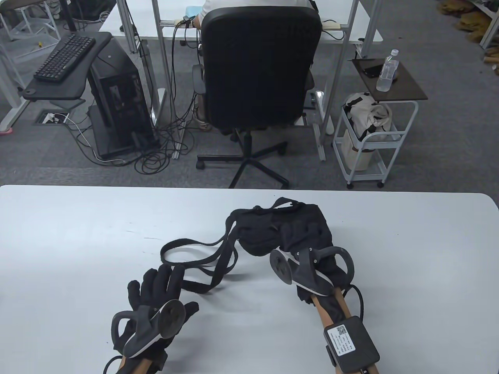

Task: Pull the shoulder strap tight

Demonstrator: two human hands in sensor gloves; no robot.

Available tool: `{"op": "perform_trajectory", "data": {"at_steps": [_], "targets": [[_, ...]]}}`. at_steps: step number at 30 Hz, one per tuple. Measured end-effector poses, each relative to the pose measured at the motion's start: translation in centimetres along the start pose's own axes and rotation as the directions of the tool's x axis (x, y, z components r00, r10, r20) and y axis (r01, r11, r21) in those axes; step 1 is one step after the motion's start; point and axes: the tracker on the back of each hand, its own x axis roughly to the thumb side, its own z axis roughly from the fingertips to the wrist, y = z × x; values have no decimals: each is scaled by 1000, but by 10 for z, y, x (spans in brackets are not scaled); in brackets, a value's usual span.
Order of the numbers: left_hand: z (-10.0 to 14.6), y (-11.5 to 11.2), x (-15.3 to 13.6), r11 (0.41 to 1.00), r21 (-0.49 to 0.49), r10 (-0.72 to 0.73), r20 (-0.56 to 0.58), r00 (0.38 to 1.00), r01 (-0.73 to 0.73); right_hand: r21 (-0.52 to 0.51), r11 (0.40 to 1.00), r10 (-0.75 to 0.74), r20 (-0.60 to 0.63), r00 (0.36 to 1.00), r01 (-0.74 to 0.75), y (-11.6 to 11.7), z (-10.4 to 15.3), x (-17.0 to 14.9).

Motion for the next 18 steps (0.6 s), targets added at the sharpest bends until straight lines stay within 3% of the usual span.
{"op": "perform_trajectory", "data": {"at_steps": [3,10,14,18], "targets": [[0,-1,0,1000,-5,0,-1,1000,0,2,1000,11,37,999,-11,4,13,13],[0,0,2,1000,-12,-14,-1,1000,14,91,995,-45,143,989,32,36,46,52],[0,0,2,1000,-20,-10,-2,1000,10,193,978,-115,202,973,76,58,62,67],[0,-2,2,999,-41,9,-4,1000,-9,450,883,-255,222,941,133,78,71,66]]}}
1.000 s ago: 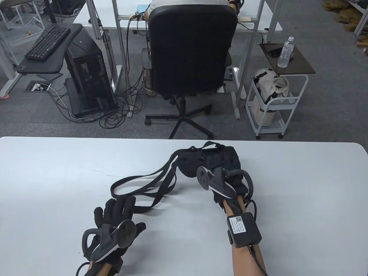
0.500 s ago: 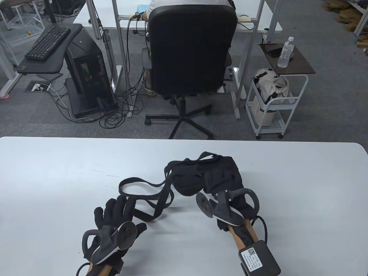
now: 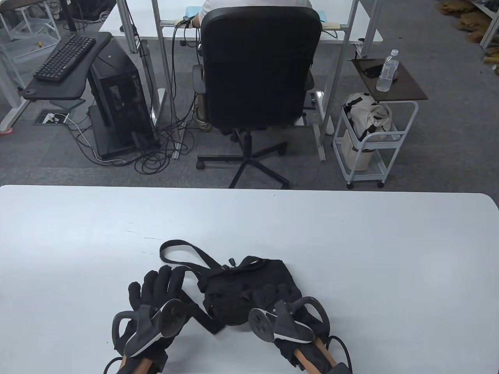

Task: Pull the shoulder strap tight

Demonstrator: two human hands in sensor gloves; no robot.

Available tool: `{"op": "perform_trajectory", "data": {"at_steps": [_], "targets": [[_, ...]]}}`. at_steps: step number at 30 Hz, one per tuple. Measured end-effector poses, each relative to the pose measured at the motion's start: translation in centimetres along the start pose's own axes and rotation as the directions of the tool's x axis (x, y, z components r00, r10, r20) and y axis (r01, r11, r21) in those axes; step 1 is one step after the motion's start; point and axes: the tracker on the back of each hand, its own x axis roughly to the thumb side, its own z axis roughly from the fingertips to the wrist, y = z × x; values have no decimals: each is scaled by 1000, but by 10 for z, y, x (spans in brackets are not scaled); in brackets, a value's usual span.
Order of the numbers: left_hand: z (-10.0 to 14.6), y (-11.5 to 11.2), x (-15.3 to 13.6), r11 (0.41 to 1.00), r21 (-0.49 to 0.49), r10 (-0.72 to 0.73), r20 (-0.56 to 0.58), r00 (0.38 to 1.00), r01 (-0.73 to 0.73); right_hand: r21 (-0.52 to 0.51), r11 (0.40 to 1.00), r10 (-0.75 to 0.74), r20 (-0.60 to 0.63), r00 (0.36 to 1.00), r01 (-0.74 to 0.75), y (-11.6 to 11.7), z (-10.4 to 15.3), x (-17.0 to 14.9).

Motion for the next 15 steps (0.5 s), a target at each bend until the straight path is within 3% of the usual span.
{"op": "perform_trajectory", "data": {"at_steps": [3,6,9,15], "targets": [[0,-1,0,1000,-9,-9,0,1000,9,111,980,-169,43,985,164,4,3,-8],[-1,-1,1,1000,-13,-12,2,1000,12,107,942,-324,61,944,317,-6,9,-18],[0,-2,2,1000,-24,-18,6,1000,18,22,935,-354,37,934,354,-23,16,-31],[0,-2,5,999,-35,-30,16,999,31,-230,941,-278,-106,955,249,-49,28,-59]]}}
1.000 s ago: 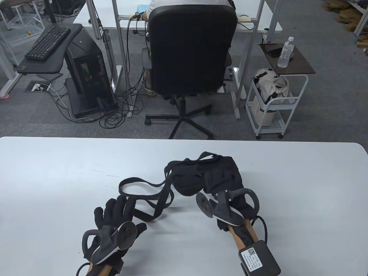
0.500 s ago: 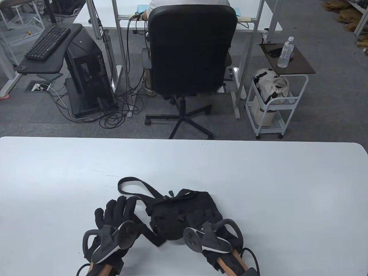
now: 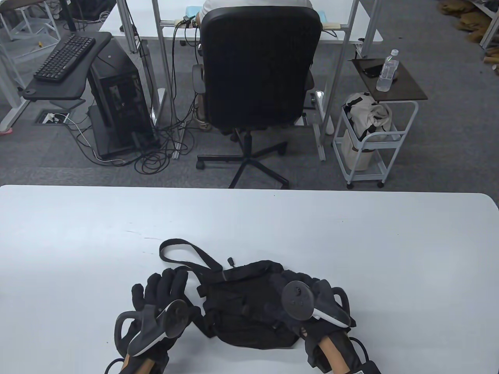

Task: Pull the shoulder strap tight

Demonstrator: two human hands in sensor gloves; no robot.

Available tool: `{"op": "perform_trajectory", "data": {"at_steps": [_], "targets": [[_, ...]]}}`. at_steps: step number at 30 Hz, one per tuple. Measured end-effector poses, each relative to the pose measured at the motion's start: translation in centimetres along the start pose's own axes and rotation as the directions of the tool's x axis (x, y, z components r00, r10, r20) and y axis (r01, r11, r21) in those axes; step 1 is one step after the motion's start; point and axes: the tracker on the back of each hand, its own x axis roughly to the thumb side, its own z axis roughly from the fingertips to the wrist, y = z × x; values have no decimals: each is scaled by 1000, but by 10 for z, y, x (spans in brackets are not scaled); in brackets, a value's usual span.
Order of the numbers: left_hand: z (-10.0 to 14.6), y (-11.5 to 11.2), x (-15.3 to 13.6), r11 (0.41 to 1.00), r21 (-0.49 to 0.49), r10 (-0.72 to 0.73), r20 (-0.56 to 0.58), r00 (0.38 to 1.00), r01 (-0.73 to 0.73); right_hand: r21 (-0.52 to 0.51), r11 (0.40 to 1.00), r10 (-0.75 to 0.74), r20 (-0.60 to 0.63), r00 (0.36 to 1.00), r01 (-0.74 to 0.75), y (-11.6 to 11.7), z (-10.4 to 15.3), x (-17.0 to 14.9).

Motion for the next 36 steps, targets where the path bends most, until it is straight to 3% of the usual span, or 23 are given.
{"op": "perform_trajectory", "data": {"at_steps": [5,9,12,14,18,21,24,28,36], "targets": [[0,0,0,1000,11,3,1,1000,-3,-135,988,62,-111,992,-77,-3,7,-18],[-1,0,1,1000,17,7,6,1000,-7,-131,978,140,-153,978,-161,11,12,-33],[-2,-3,3,1000,0,14,20,1000,-14,-165,982,62,-171,983,-90,32,15,-46],[-3,-5,5,1000,-15,9,28,1000,-8,-84,994,57,-160,985,-71,41,14,-49],[-3,-3,16,999,-29,42,70,997,-40,-137,987,64,-169,984,-87,40,16,-52],[-7,5,37,994,-61,95,142,985,-87,-178,982,34,-159,987,-63,36,19,-53],[-16,8,68,998,-58,40,226,973,-28,-168,984,33,-150,988,-58,36,20,-54],[-38,3,116,983,-182,36,360,932,32,-170,984,29,-129,991,-51,36,22,-53],[-66,-16,156,904,-275,-179,451,874,327,-152,987,43,-83,996,-55,36,22,-46]]}}
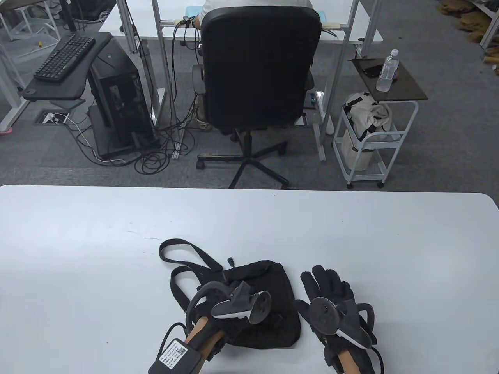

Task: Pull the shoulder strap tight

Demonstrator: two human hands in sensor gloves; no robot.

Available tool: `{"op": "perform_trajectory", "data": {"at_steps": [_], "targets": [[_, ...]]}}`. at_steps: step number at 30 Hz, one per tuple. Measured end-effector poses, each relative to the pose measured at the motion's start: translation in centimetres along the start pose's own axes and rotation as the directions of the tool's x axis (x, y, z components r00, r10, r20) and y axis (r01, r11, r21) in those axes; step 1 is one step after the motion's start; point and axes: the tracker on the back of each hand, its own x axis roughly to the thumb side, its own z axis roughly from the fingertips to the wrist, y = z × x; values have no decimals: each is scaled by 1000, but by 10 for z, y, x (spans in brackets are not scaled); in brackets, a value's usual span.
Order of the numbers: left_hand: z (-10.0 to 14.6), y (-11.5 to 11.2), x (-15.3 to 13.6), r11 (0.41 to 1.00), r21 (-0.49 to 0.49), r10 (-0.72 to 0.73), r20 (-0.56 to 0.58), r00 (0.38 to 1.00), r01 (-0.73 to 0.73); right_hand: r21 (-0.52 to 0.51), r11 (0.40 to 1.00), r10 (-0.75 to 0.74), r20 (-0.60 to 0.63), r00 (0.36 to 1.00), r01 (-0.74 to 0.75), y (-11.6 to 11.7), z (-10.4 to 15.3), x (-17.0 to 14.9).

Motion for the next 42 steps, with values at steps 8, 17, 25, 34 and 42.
{"op": "perform_trajectory", "data": {"at_steps": [8,17,25,34,42], "targets": [[-4,-4,7,996,53,-75,19,997,74,16,1000,-6,10,1000,6,0,0,0],[34,8,-8,929,295,214,63,975,-223,6,1000,-23,56,998,22,1,1,7],[60,-18,-15,809,467,365,78,928,-357,91,970,-239,152,959,227,9,2,24],[64,-20,-21,784,489,412,51,910,-382,294,955,-115,212,971,49,9,-25,75],[65,-26,-26,768,496,437,56,898,-405,315,949,-44,198,979,-22,35,-29,83]]}}
